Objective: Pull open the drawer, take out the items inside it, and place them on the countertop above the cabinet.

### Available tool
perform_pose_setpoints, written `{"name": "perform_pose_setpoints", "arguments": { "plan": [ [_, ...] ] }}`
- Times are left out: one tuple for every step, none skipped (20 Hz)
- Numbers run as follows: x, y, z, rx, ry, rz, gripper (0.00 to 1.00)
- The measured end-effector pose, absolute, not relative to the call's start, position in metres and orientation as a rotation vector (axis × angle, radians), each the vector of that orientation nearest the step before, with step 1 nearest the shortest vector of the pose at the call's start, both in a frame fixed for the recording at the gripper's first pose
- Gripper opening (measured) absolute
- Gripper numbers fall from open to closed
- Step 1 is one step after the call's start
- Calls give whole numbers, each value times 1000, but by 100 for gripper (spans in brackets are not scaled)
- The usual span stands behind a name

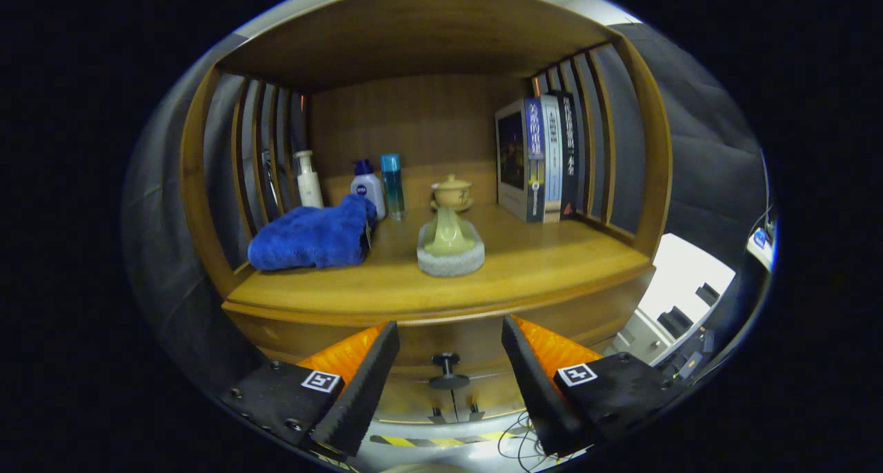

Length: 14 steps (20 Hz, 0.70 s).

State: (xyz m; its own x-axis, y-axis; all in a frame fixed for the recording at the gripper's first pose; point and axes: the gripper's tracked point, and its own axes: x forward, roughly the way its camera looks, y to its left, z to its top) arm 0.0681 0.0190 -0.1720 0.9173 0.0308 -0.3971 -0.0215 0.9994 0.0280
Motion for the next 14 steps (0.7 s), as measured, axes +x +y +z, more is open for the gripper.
{"name": "perform_pose_setpoints", "arguments": {
  "plan": [
    [67, 19, -158, 7, 388, 29, 98],
    [67, 19, -144, -10, 369, 30, 98],
    [66, 19, -131, -27, 351, 30, 98],
    [64, 21, -117, -41, 329, 34, 98],
    [66, 24, -106, -50, 305, 39, 97],
    [65, 27, -92, -54, 279, 46, 97],
    [62, 31, -81, -53, 262, 50, 97],
    [59, 33, -70, -48, 251, 52, 97],
    [55, 36, -61, -39, 239, 56, 97],
    [53, 38, -51, -29, 225, 58, 97],
    [52, 39, -41, -22, 212, 56, 96],
    [49, 38, -33, -17, 204, 52, 96],
    [46, 36, -26, -14, 198, 46, 96],
    [43, 36, -19, -8, 191, 44, 96]
  ]
}}
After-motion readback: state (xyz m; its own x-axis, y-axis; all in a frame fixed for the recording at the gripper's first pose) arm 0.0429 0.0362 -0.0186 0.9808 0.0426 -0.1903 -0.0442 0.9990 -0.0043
